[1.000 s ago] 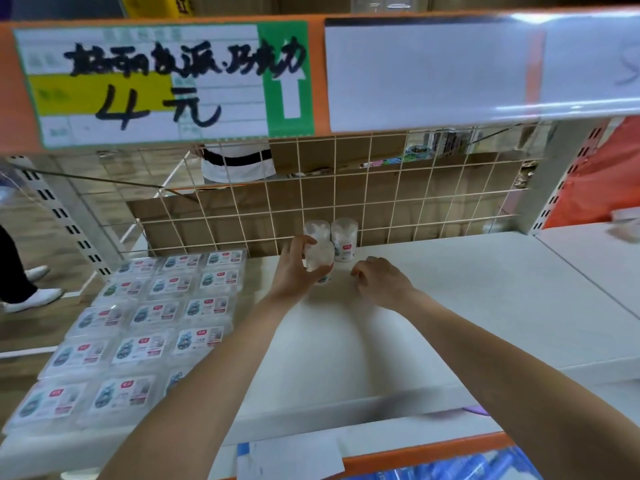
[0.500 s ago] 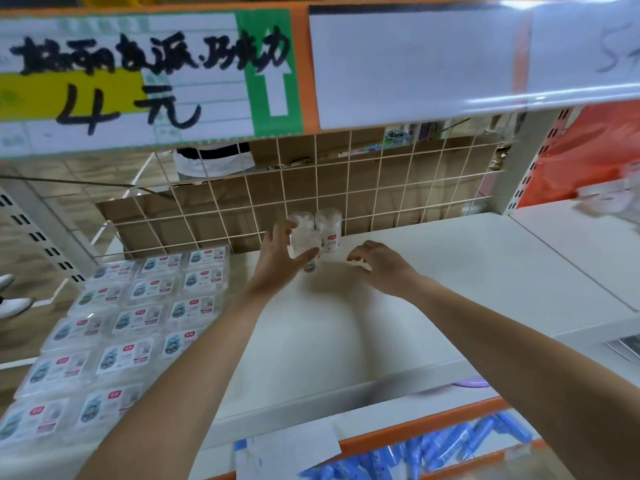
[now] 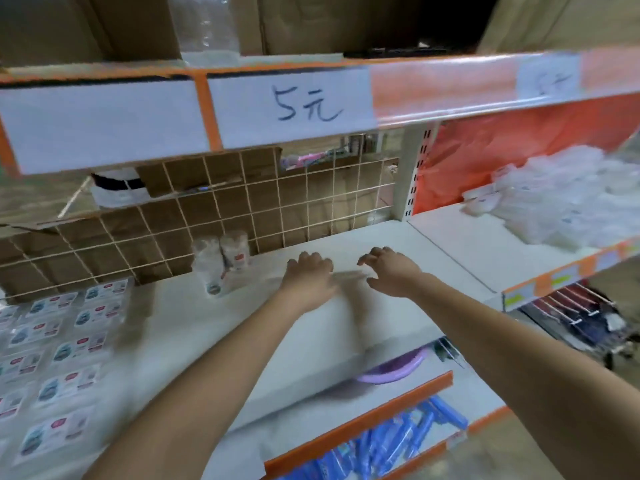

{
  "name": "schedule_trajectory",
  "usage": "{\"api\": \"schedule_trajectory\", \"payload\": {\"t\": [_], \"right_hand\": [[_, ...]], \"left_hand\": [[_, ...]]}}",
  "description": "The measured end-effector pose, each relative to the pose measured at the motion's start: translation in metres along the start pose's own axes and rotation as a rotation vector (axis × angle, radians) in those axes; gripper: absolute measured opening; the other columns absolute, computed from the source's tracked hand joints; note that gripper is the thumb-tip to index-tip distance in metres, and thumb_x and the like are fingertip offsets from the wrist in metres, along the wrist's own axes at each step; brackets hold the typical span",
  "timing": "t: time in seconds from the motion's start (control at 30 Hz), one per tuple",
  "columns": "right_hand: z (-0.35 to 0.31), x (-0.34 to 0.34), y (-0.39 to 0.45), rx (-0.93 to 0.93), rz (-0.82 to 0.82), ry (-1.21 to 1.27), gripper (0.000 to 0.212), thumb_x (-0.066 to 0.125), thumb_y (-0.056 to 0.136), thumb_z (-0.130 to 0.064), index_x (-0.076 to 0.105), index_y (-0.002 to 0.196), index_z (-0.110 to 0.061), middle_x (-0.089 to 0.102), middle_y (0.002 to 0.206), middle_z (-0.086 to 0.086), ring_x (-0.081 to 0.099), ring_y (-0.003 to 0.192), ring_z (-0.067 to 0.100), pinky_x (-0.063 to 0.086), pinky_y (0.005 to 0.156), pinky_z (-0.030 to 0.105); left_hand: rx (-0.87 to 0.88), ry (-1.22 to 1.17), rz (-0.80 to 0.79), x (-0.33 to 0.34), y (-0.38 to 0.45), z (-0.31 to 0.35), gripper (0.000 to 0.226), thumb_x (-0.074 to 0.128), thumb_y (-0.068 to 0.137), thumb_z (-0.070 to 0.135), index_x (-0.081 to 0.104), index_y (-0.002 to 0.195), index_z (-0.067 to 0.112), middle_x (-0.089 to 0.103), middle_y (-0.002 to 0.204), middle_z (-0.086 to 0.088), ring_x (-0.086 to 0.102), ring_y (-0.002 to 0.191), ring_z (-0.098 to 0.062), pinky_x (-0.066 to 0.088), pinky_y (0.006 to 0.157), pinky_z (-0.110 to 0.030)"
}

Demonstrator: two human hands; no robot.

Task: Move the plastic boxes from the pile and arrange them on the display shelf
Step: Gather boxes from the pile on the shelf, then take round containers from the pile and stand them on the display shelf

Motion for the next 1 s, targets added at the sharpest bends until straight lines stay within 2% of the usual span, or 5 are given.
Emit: {"api": "schedule_trajectory", "payload": {"t": [0.17, 0.5, 0.83, 1.0], "right_hand": [[0.113, -0.010, -0.055, 0.099, 0.007, -0.068, 0.051, 0.051, 0.093, -0.033, 0.038, 0.141, -0.022, 0.038, 0.142, 0.005, 0.036, 0.130, 0.025, 0.036, 0.102, 0.037], [0.334, -0.037, -0.159, 0.453, 0.086, -0.123, 0.056, 0.054, 0.091, -0.033, 0.036, 0.142, -0.017, 0.037, 0.141, 0.008, 0.035, 0.130, 0.028, 0.037, 0.098, 0.039], [0.507, -0.036, -0.197, 0.662, 0.153, -0.083, 0.054, 0.053, 0.089, -0.031, 0.038, 0.140, -0.017, 0.041, 0.139, 0.009, 0.039, 0.127, 0.030, 0.039, 0.099, 0.040], [0.601, -0.033, -0.189, 0.711, 0.072, -0.061, 0.057, 0.050, 0.093, -0.034, 0.032, 0.144, -0.017, 0.034, 0.144, 0.009, 0.033, 0.132, 0.030, 0.038, 0.103, 0.043]], "left_hand": [[0.126, 0.016, -0.062, 0.005, 0.059, 0.120, 0.053, 0.040, 0.093, 0.052, 0.045, 0.132, 0.016, 0.044, 0.133, -0.009, 0.037, 0.124, -0.029, 0.033, 0.098, -0.043], [0.410, 0.021, 0.027, -0.020, 0.163, 0.353, 0.054, 0.045, 0.092, 0.052, 0.043, 0.134, 0.018, 0.042, 0.137, -0.009, 0.035, 0.127, -0.029, 0.033, 0.099, -0.042], [0.609, -0.036, 0.078, -0.021, 0.267, 0.522, 0.052, 0.049, 0.091, 0.048, 0.046, 0.131, 0.016, 0.044, 0.133, -0.011, 0.035, 0.127, -0.031, 0.034, 0.101, -0.041], [0.639, -0.032, 0.075, -0.021, 0.340, 0.589, 0.052, 0.048, 0.092, 0.046, 0.043, 0.134, 0.015, 0.042, 0.135, -0.013, 0.035, 0.126, -0.030, 0.035, 0.099, -0.041]]}}
Point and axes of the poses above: each hand's wrist, its own y-axis towards the middle knuckle, its own x-axis out of the palm, z = x × y, the point moved 4 cm from there along y, towards the middle knuckle
